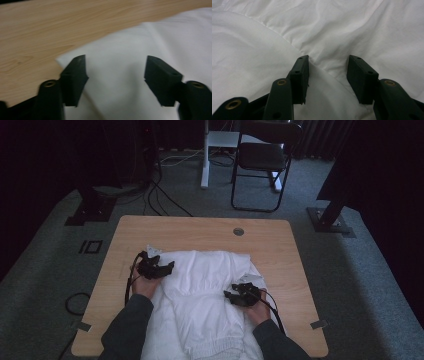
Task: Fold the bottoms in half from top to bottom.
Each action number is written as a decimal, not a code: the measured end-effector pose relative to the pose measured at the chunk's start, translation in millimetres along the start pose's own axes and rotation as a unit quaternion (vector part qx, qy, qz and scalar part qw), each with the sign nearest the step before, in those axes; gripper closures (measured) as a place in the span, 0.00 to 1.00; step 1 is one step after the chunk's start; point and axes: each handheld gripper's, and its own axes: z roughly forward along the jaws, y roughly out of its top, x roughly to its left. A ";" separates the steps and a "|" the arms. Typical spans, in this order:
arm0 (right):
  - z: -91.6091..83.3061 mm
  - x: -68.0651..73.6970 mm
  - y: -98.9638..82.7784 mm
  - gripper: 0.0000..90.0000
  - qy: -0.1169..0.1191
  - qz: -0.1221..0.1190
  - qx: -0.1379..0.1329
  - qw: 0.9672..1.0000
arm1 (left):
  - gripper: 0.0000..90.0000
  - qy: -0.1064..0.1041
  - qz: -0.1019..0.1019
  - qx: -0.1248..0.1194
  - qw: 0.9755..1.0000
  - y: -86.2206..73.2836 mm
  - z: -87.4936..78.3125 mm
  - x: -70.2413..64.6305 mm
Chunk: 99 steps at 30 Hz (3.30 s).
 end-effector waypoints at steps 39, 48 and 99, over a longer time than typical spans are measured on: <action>24.2 -124.6 63.4 0.27 -0.061 0.093 0.010 0.994 | 0.81 -0.071 -0.035 0.043 0.996 -8.6 45.2 31.5; 43.5 -122.4 63.1 0.32 -0.050 0.094 0.019 0.994 | 0.81 -0.070 -0.036 0.042 0.996 -8.7 45.3 31.4; -66.6 -112.3 63.5 0.96 0.019 0.054 -0.141 0.988 | 0.91 -0.176 -0.046 -0.119 0.976 17.1 -56.2 29.8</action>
